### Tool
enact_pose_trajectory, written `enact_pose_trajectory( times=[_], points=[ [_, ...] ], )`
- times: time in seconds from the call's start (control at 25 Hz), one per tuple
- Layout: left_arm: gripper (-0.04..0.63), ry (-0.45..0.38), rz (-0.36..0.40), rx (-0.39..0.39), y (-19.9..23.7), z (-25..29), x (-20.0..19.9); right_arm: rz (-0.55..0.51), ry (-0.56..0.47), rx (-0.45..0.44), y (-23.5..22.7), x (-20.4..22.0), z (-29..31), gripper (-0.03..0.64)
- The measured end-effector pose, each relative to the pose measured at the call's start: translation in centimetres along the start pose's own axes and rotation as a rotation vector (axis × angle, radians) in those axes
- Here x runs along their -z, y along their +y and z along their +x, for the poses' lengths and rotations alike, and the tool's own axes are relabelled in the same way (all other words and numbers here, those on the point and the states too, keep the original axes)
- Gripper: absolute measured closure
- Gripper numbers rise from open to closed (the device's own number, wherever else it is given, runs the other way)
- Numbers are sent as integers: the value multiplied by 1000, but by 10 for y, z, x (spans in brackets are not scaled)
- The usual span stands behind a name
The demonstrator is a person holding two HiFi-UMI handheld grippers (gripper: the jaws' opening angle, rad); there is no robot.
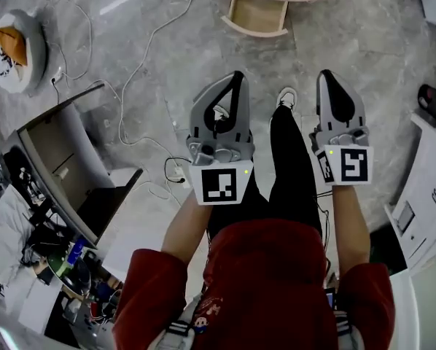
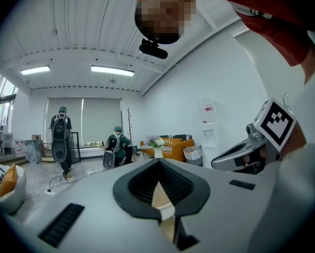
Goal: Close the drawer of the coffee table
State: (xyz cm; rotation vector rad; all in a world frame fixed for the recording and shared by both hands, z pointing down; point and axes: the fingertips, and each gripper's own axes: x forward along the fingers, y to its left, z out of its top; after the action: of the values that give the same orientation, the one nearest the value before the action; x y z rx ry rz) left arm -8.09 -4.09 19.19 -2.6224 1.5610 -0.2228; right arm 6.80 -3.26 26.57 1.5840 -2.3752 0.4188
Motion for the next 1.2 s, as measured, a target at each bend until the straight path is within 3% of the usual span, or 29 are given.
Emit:
enact_pose_trajectory(
  times=[0.28,0.52,0.76,1.0,1.2],
  points=[
    [581,44,-43,44,3,-5,212,-24,63,-25,34,184,78,591],
    [581,60,-63,64,-20,0,367,-60,74,-51,36,318,138,591],
    [581,67,-79,-26,-47,25,517,-111,13,-81,15,417,191,591],
    [581,7,-42,-64,-70,58,609,-125,-152,-81,-15,468,223,591],
    [581,-41,-40,-108,-71,88,648,-203,-278,-40,-36,487,233,591]
  ],
)
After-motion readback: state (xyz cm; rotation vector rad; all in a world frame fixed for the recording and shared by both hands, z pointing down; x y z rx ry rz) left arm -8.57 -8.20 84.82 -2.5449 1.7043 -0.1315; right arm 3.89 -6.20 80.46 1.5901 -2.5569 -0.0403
